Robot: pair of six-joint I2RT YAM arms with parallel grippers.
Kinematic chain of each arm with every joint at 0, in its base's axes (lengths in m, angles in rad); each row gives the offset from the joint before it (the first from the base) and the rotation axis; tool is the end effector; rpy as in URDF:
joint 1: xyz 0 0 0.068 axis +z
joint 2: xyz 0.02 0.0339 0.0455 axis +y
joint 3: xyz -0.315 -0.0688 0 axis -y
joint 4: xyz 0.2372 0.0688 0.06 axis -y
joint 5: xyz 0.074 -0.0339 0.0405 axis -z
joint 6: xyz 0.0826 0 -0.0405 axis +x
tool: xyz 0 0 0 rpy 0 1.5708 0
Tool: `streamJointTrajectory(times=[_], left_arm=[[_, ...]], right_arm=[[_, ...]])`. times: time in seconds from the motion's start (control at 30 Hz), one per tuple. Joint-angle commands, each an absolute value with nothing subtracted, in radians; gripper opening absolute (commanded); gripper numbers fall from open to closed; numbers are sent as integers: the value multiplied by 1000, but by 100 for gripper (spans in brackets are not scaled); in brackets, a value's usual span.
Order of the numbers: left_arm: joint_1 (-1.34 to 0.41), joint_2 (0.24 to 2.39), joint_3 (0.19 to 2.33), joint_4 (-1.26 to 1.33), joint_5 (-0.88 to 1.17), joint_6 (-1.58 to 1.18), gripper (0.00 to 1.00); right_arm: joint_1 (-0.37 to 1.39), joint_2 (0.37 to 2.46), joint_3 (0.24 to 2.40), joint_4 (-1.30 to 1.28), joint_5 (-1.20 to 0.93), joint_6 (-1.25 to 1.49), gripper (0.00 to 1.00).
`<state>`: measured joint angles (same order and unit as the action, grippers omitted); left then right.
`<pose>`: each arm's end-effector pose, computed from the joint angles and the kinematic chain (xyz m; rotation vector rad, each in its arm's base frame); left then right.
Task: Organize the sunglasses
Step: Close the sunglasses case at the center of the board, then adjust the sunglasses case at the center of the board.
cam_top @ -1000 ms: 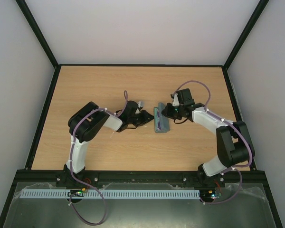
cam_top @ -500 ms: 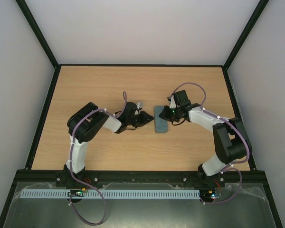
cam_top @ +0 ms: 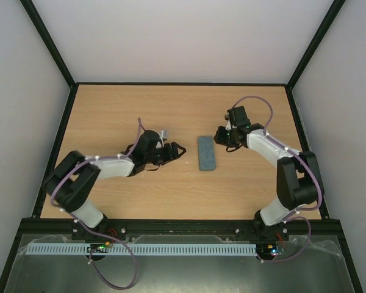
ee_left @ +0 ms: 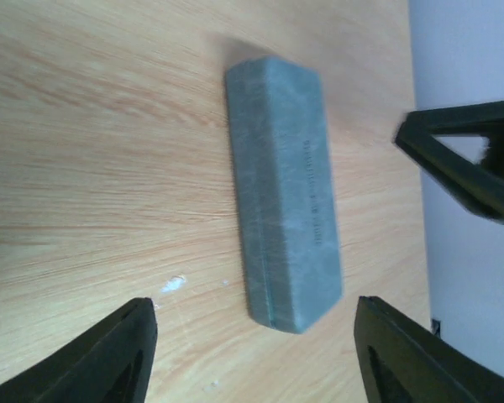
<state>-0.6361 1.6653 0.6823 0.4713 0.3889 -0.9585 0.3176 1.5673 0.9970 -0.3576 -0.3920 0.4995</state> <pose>0.2729 -0.2405 0.1893 -0.1090 2.3463 -1.2982 0.3142 0.1365 0.2306 0.0646 2.5910 0.8134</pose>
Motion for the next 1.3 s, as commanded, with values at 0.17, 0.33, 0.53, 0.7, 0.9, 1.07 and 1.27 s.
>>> streamJointTrajectory(times=[0.17,0.33,0.53,0.7,0.9,1.07,1.27], left_arm=[[-628,1320,656,52,318,-808,99],[-625,1163,627,-39,300,-807,99],[-605,1063,584,-86,296,-807,99],[-604,1029,558,-89,302,-814,99],[-603,985,521,-82,297,-833,99],[-604,955,500,-85,291,-846,99],[-603,941,511,-112,263,-845,99]], right_arm=[[302,1774,1152,-439,-202,467,29],[323,1873,1229,-444,-205,466,28],[425,1925,1291,-449,-216,475,28],[517,1959,1327,-443,-219,485,28],[615,1949,1303,-425,-242,467,28],[630,1875,1234,-404,-256,456,29],[630,1751,1198,-429,-193,443,29]])
